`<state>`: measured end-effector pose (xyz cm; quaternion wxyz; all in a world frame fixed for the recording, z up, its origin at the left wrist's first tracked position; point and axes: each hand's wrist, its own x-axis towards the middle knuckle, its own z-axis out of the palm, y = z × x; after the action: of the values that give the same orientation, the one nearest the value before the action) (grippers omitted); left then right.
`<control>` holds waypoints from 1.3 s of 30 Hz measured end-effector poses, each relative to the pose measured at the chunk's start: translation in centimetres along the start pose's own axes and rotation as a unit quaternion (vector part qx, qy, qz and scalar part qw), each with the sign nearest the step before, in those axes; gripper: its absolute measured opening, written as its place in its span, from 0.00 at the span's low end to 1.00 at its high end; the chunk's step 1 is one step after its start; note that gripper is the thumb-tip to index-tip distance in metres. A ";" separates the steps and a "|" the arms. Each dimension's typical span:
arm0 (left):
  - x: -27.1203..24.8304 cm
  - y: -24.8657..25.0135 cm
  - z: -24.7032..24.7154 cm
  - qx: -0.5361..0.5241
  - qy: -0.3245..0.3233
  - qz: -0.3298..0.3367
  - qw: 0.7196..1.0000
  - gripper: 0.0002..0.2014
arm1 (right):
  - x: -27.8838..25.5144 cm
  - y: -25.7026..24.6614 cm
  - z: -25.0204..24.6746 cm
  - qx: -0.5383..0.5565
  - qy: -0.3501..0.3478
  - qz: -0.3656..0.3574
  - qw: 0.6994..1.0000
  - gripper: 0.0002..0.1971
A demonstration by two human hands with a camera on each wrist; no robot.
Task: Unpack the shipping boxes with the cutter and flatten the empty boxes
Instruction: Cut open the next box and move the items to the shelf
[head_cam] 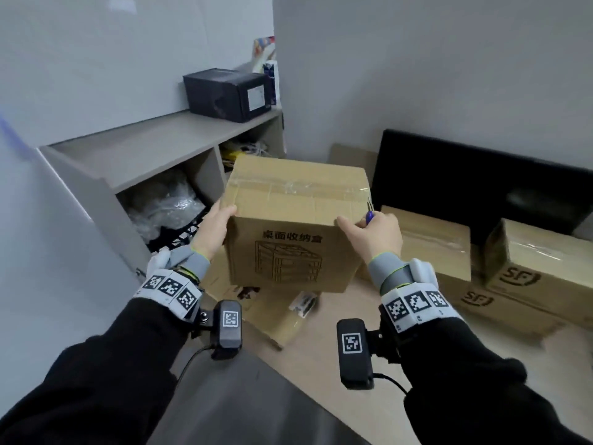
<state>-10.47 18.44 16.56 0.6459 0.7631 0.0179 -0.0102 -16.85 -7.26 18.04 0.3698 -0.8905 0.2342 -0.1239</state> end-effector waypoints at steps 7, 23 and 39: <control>2.9 -4.2 -4.0 0.076 -0.022 -0.068 0.995 0.15 | 0.6 -1.1 6.3 -0.067 -0.072 0.017 0.995 0.22; 12.8 2.1 4.2 0.429 -0.069 0.109 0.894 0.34 | 6.1 1.4 6.1 0.112 -0.139 0.136 0.974 0.17; 16.2 2.3 17.5 0.613 -0.235 0.045 0.753 0.32 | 12.6 2.2 7.0 0.073 -0.255 0.027 0.964 0.10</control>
<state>5.92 1.04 15.27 0.0231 0.9689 -0.1790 -0.1695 -4.01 -10.79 12.24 0.4845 -0.8566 0.1462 0.1008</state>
